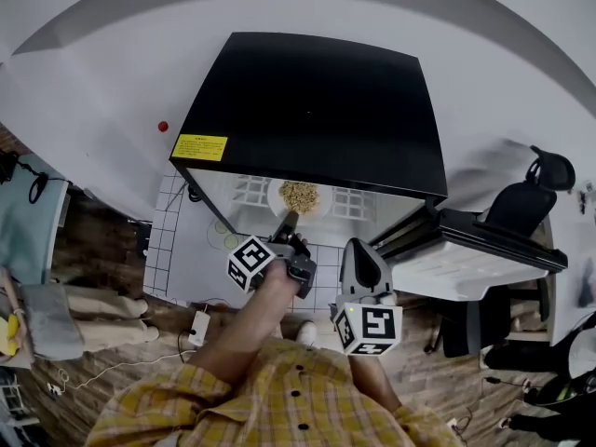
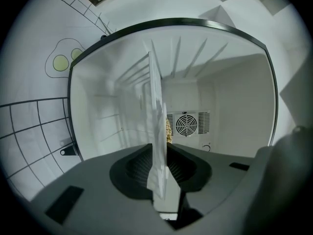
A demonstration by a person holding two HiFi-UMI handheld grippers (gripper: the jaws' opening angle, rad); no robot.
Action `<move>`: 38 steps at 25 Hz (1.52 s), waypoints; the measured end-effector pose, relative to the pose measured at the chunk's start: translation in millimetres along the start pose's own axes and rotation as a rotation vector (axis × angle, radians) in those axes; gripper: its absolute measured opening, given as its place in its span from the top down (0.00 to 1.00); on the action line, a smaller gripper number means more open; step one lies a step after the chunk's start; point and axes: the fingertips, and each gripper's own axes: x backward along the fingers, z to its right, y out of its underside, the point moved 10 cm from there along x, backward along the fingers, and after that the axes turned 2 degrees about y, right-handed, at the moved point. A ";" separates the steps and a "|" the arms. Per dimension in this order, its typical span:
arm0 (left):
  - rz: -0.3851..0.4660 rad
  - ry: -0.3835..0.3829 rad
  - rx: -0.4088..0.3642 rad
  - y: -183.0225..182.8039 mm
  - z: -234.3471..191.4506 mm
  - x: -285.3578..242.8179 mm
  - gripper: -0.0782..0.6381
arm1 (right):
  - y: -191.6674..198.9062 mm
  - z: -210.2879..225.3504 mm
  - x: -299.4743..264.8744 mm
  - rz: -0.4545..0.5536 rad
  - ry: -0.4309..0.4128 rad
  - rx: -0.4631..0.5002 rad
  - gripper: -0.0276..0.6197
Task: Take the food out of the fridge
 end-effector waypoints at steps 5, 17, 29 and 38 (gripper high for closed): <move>0.004 0.007 0.003 1.0 5.3 -3.1 0.84 | 0.7 1.3 -1.8 -0.005 0.002 -0.004 0.95; -0.028 0.025 -0.013 4.0 19.8 22.5 0.87 | 1.6 -3.9 2.8 -0.002 -0.010 -0.007 0.95; -0.009 0.063 -0.038 7.7 53.4 83.6 0.87 | 4.4 -20.9 16.1 -0.003 -0.048 -0.019 0.95; 0.003 0.110 -0.264 8.0 78.7 123.3 0.87 | 8.1 -31.6 31.5 -0.008 -0.073 -0.029 0.95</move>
